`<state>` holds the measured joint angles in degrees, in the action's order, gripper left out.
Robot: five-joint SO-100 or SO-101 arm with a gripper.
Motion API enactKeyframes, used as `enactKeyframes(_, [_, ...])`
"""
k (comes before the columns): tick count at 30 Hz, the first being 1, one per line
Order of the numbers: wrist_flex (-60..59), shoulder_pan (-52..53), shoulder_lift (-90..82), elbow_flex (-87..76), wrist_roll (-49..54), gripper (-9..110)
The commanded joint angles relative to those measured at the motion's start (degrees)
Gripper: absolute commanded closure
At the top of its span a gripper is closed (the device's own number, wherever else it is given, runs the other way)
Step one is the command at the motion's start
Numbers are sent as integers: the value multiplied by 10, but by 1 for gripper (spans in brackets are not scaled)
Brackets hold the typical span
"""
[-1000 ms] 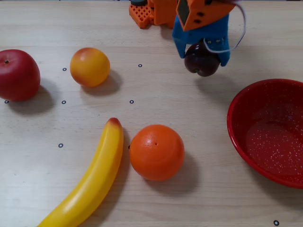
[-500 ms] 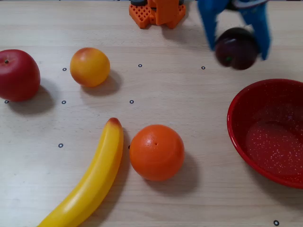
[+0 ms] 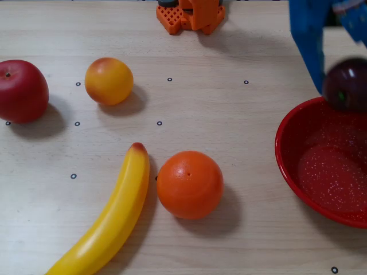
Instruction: Put plum in the red bowl.
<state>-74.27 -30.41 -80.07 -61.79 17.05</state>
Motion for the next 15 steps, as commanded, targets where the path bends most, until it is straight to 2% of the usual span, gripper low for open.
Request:
enactKeyframes(1, [63,-15,-20,58,-27,102])
enactKeyframes(8, [187,-14,53,59,-55,102])
enactKeyframes(15, [204,-6,130,72,-40,102])
